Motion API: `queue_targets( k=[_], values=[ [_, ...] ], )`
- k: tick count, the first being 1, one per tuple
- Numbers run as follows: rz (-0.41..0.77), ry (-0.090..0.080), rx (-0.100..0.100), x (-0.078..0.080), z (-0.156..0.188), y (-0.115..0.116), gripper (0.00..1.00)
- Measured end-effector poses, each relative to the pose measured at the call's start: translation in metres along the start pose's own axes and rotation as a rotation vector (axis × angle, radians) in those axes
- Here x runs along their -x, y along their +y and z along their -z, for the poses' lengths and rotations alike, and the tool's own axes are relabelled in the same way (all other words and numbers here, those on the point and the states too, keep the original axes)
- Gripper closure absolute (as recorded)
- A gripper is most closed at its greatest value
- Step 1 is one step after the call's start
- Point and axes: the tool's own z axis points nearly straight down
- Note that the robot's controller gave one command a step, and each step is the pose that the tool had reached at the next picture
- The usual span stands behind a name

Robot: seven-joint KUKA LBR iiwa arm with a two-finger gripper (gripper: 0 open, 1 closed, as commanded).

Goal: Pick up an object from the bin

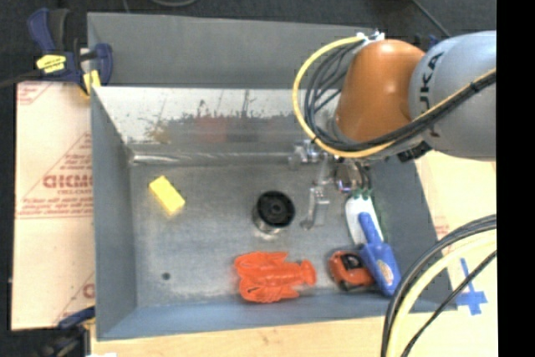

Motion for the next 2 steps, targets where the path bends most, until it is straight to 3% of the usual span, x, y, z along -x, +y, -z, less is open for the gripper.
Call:
queue_targets(
  k=[1, 2],
  values=[
    [0.032, 0.013, 0.001, 0.012, -0.038, 0.035, 0.00],
    [0.267, 0.014, 0.003, -0.027, -0.079, 0.033, 1.00]
  ],
)
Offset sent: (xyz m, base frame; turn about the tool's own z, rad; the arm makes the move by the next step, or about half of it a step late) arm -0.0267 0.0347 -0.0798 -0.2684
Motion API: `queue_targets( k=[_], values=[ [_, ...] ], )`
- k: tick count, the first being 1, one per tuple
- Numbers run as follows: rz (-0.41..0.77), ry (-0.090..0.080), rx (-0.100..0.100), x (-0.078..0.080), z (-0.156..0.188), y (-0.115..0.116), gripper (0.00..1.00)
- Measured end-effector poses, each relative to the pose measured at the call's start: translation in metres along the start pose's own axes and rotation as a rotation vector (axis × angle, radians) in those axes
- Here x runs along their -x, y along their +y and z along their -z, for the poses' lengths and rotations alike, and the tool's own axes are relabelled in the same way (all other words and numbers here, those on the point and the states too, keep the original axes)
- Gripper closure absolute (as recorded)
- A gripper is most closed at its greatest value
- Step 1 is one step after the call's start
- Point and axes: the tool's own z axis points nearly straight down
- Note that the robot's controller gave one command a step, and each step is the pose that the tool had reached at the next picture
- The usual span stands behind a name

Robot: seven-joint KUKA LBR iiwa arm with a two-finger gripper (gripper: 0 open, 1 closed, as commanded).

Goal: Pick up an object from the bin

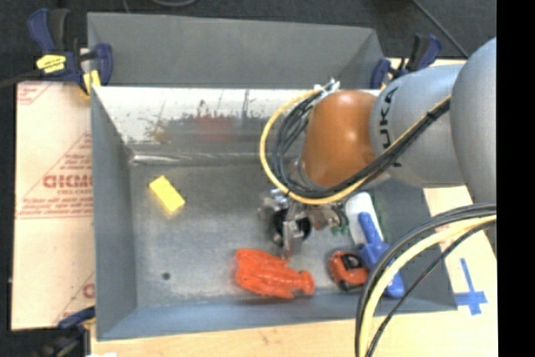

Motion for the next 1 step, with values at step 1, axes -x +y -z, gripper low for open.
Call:
queue_targets(
  k=[1],
  values=[
    [0.001, -0.001, -0.001, 0.0004, 0.0003, -0.0001, 0.00]
  ],
)
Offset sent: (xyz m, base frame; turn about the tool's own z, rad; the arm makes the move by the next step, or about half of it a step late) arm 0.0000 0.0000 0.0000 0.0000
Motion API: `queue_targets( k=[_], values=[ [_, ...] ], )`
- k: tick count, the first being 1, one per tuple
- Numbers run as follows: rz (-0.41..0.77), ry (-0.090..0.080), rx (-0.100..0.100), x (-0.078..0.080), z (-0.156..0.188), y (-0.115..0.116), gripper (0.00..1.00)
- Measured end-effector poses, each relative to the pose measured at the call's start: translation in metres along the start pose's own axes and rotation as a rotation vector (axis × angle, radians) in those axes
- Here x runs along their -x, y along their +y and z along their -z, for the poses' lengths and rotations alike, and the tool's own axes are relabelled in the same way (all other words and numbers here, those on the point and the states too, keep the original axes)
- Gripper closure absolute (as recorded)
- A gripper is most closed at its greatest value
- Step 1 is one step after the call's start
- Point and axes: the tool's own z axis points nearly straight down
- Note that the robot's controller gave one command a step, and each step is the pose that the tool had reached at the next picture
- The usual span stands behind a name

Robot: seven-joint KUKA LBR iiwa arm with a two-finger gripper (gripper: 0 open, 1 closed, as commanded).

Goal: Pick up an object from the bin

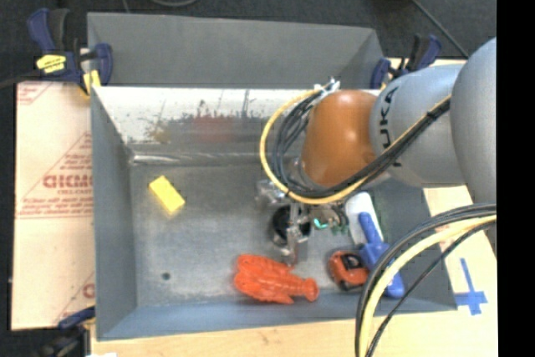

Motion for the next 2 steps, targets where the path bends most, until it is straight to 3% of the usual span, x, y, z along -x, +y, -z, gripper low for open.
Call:
queue_targets(
  k=[1, 2],
  values=[
    [0.000, 0.000, 0.000, 0.000, 0.000, 0.000, 0.00],
    [-0.012, 0.001, 0.000, -0.013, 0.000, -0.022, 0.00]
  ],
)
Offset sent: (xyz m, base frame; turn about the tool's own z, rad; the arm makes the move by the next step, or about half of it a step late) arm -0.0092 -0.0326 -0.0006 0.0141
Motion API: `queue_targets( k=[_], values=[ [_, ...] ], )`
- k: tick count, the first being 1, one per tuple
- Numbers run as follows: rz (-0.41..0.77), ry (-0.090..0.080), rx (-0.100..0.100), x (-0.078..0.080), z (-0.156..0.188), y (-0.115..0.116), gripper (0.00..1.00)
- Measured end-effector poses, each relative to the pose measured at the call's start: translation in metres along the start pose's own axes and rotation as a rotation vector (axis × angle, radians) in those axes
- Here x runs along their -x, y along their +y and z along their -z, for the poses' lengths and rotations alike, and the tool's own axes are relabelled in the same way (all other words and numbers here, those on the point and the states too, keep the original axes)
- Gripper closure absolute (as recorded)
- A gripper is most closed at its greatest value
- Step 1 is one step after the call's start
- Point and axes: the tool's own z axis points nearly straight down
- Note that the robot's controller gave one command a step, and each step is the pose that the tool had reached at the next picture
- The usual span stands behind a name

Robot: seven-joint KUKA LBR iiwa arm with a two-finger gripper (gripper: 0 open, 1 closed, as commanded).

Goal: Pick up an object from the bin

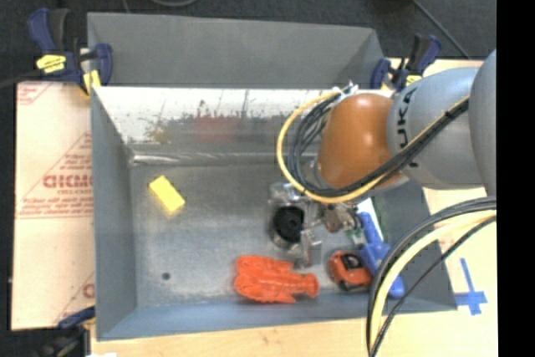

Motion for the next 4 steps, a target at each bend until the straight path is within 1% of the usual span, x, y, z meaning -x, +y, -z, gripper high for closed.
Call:
queue_targets(
  k=[1, 2, 3, 4],
  values=[
    [0.004, 0.000, -0.001, 0.013, 0.004, -0.017, 1.00],
    [0.004, 0.000, -0.001, 0.013, 0.004, -0.017, 1.00],
    [0.013, 0.003, 0.002, -0.004, 0.033, -0.028, 1.00],
    [0.012, 0.000, -0.001, 0.011, 0.066, -0.034, 1.00]
  ],
)
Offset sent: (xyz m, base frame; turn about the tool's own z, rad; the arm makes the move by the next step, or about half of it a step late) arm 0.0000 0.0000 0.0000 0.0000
